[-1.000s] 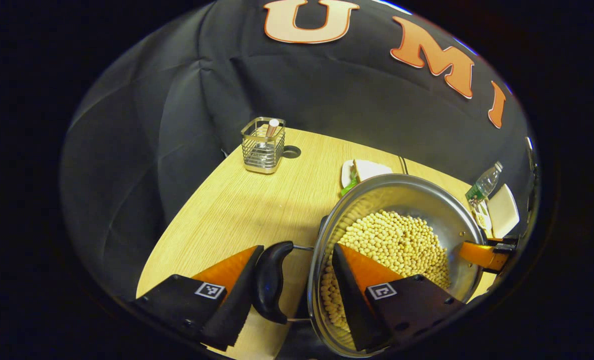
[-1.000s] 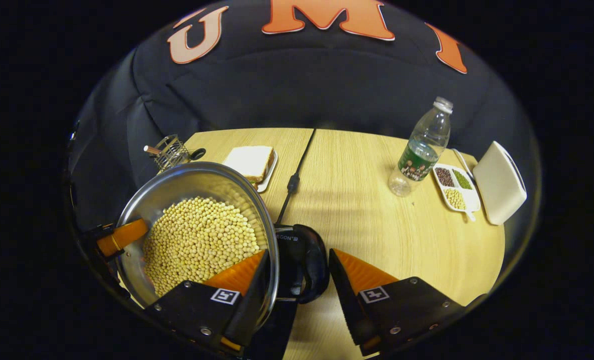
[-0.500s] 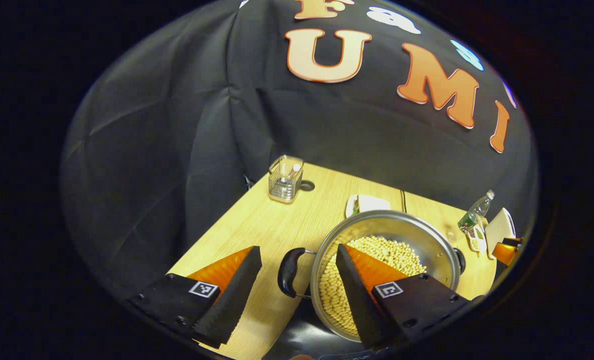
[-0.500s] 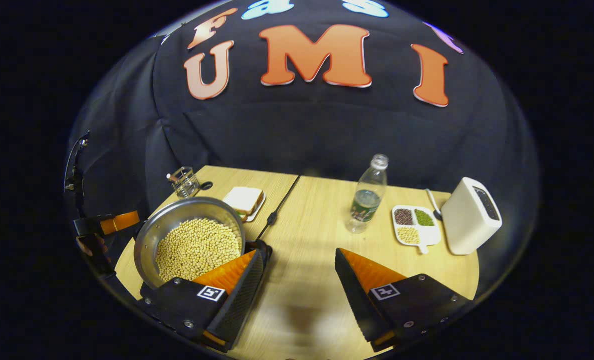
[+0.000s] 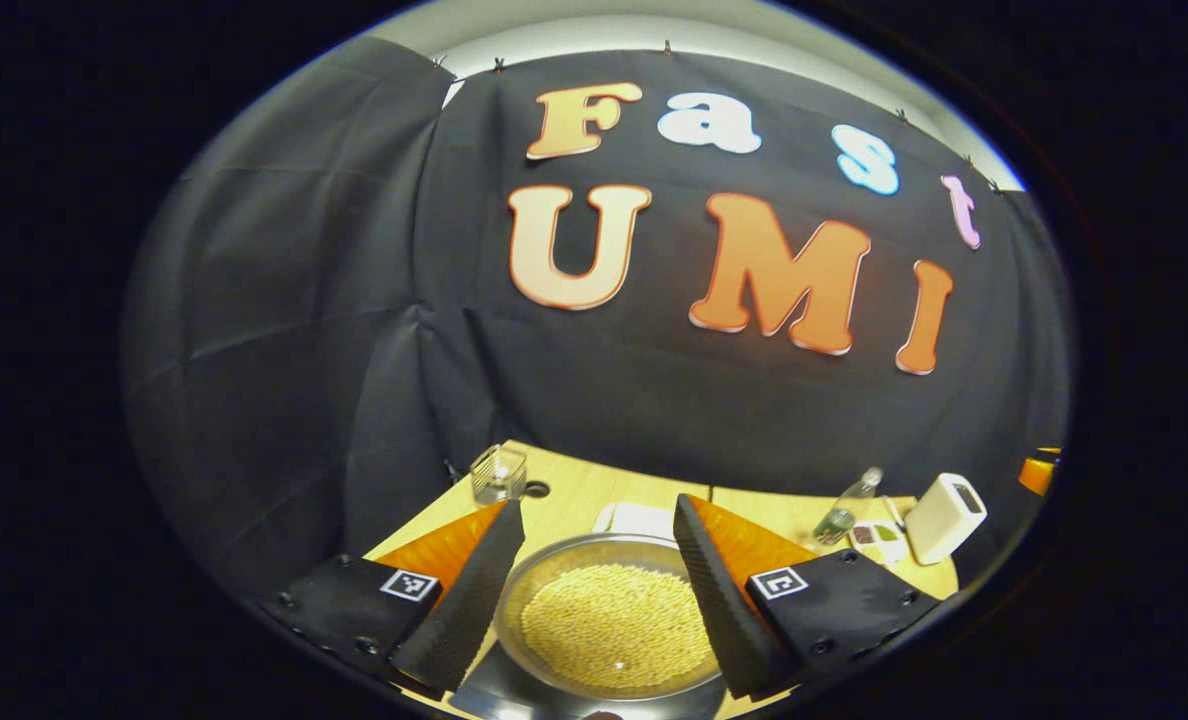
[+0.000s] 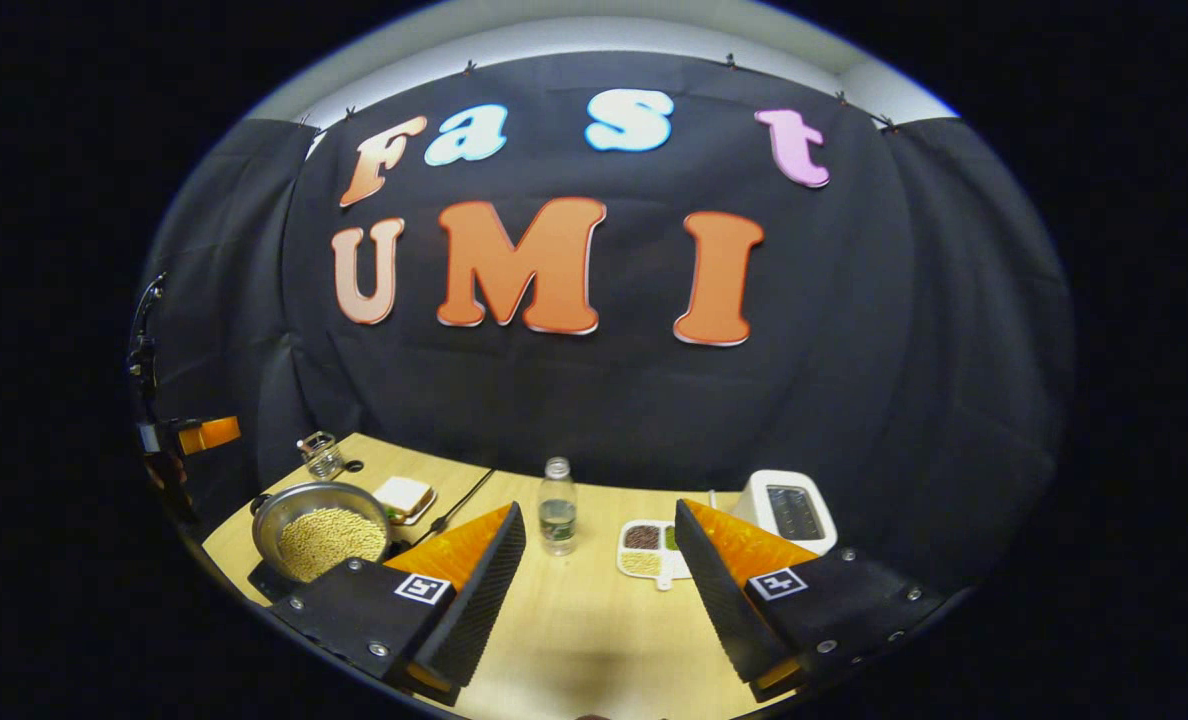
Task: First push the handle of the pot to place it horizontally, then grasp the pot with both hands and set it on the induction cooktop.
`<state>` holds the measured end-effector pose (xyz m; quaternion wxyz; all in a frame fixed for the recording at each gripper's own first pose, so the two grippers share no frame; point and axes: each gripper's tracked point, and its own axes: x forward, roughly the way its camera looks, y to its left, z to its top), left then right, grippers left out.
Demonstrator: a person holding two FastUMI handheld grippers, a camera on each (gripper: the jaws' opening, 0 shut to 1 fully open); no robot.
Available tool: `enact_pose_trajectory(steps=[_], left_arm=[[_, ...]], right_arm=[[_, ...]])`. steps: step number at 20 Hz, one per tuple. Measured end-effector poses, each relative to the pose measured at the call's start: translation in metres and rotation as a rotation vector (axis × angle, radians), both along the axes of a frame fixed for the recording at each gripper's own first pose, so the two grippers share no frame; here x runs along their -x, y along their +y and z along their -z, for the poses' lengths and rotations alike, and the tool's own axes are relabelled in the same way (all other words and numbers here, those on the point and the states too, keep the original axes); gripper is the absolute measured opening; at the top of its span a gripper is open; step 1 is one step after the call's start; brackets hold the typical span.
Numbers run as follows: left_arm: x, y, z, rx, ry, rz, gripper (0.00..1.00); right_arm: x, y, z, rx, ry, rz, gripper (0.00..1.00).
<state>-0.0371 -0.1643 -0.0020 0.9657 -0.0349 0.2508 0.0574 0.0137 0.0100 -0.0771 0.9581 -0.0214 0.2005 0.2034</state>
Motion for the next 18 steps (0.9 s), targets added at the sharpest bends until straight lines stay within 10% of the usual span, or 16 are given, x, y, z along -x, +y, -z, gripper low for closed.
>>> enact_pose_trajectory(steps=[8,18], left_arm=[[-0.035,-0.051,-0.129,0.052,-0.248,0.042,0.97],[-0.045,-0.083,-0.283,0.067,-0.538,0.047,0.97]], right_arm=[[-0.033,-0.131,-0.077,0.065,-0.188,0.19,0.98],[-0.025,-0.198,-0.198,0.097,-0.365,0.277,0.98]])
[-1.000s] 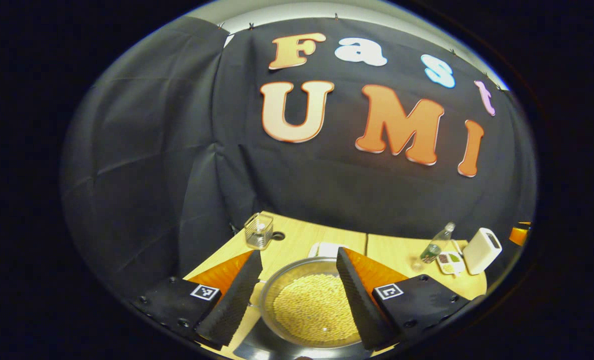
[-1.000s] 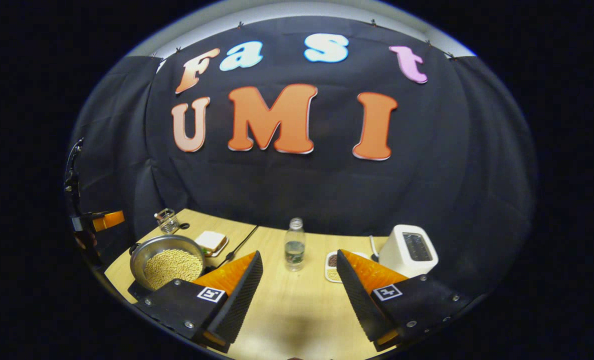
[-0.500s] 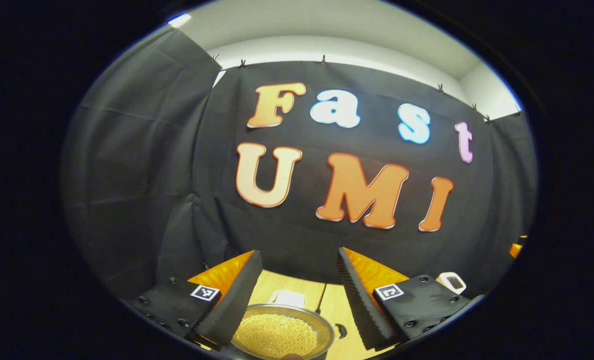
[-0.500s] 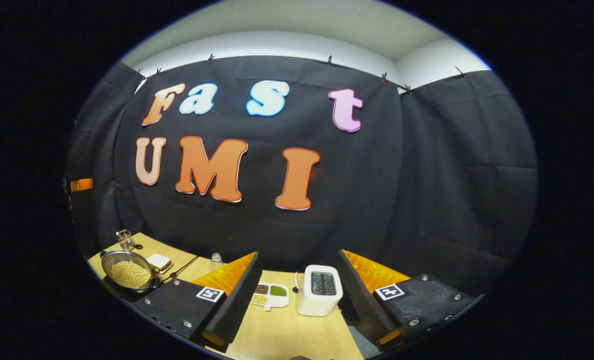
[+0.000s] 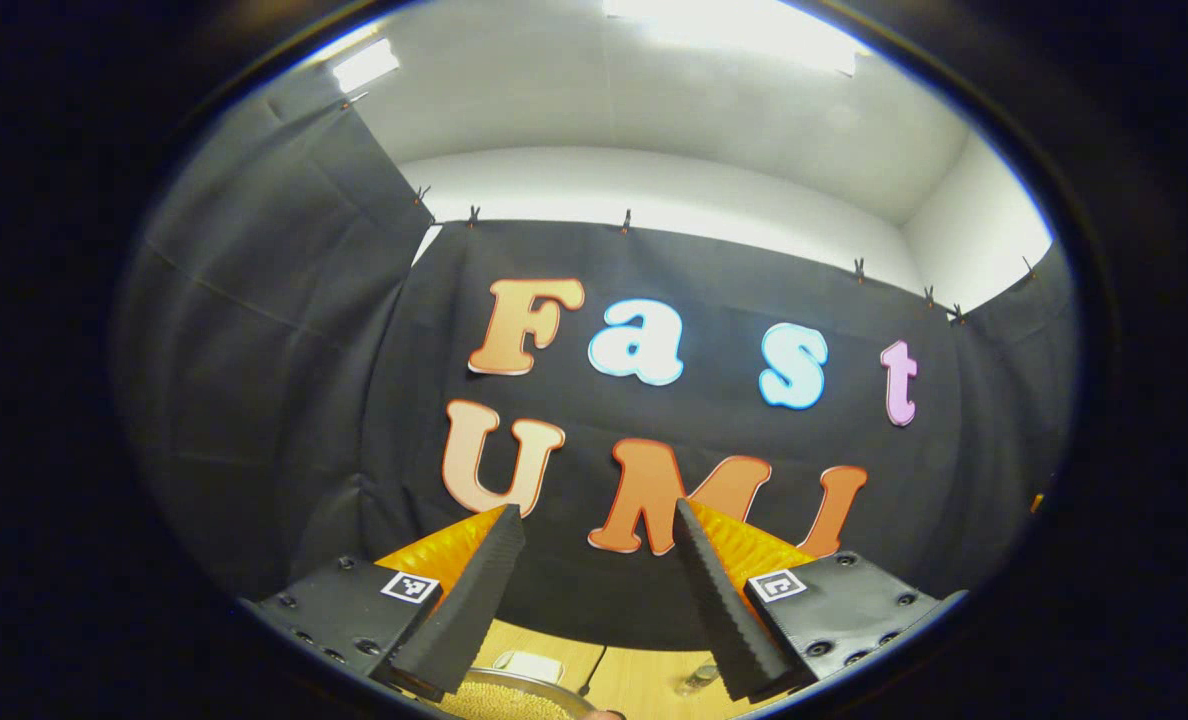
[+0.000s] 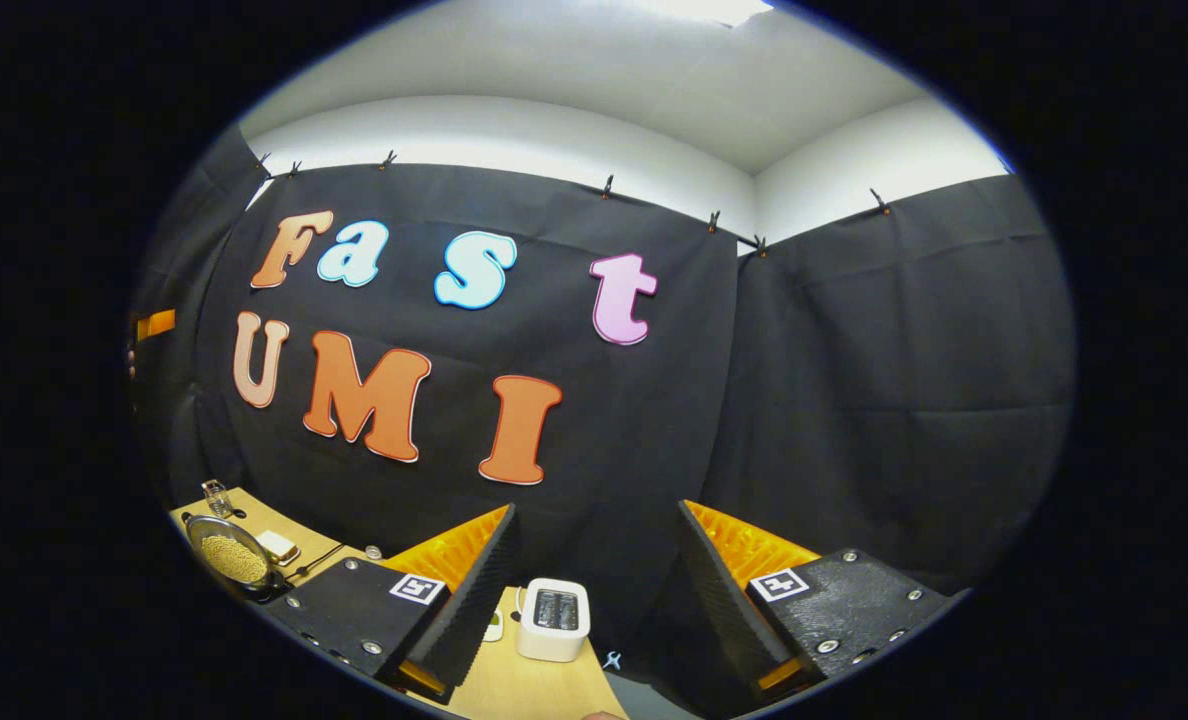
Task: First push the handle of the pot to place it horizontally, then grasp the pot with both hands and set it on the induction cooktop.
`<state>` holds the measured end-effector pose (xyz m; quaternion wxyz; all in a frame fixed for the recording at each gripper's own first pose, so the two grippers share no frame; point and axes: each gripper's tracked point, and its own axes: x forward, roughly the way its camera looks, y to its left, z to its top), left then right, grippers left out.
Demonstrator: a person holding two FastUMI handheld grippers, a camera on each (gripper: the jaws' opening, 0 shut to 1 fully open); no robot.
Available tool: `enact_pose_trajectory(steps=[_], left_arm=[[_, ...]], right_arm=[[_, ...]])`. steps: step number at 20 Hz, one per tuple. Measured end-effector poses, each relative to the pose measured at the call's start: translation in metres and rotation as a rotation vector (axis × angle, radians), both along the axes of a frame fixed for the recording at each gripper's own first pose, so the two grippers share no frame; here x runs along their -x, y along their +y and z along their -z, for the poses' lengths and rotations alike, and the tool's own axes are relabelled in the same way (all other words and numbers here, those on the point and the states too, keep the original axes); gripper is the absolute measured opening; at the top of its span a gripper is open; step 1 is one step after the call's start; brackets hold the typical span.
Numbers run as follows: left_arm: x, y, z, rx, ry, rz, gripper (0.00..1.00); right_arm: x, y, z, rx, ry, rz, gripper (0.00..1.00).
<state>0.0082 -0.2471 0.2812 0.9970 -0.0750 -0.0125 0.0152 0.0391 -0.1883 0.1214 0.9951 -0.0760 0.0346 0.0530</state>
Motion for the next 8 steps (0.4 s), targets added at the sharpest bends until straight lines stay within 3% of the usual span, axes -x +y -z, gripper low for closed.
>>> enact_pose_trajectory(steps=[8], left_arm=[[-0.009,-0.045,-0.059,-0.003,-0.065,0.134,0.97]], right_arm=[[0.017,-0.022,-0.086,0.016,-0.096,0.046,0.92]])
